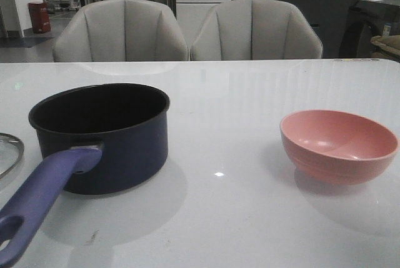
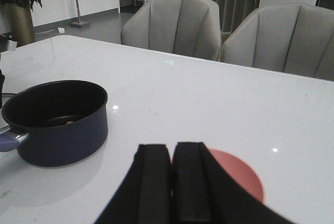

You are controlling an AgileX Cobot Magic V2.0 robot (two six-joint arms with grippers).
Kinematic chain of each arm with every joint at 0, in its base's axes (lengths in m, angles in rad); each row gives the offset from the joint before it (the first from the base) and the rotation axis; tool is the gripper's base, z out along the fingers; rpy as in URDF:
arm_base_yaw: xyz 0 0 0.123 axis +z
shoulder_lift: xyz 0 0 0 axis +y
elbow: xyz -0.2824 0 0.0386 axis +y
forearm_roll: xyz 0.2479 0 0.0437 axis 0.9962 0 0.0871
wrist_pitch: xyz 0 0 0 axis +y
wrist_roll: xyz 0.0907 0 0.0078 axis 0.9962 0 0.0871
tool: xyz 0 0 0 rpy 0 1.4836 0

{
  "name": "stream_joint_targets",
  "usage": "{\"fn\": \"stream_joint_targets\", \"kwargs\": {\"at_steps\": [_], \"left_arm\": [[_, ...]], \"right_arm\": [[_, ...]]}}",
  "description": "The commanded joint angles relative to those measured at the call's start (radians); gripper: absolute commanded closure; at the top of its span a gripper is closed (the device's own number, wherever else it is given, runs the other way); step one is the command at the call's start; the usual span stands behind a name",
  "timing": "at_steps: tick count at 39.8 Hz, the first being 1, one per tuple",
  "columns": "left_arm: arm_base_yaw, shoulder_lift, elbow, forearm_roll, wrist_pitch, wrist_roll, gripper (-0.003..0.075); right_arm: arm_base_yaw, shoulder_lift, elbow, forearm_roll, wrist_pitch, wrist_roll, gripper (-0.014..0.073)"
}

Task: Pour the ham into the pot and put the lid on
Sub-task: 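Grip the glass lid by its purple knob with the left gripper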

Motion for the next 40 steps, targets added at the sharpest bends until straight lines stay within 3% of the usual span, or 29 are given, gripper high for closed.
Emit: {"fn": "stream_joint_targets", "kwargs": {"at_steps": [1, 24, 40], "left_arm": [[0.0, -0.042, -0.023, -0.002, 0.017, -0.007, 0.0597], [0.0, -0.119, -0.103, -0.002, 0.028, -0.007, 0.0598], [0.0, -0.158, -0.219, -0.012, 0.16, -0.007, 0.0598]], "right_arm": [[0.001, 0.005, -0.026, 0.003, -0.057, -0.01, 0.0462], [0.001, 0.005, -0.026, 0.003, -0.057, -0.01, 0.0462], [0.001, 0.005, -0.026, 0.003, -0.057, -0.01, 0.0462]]}}
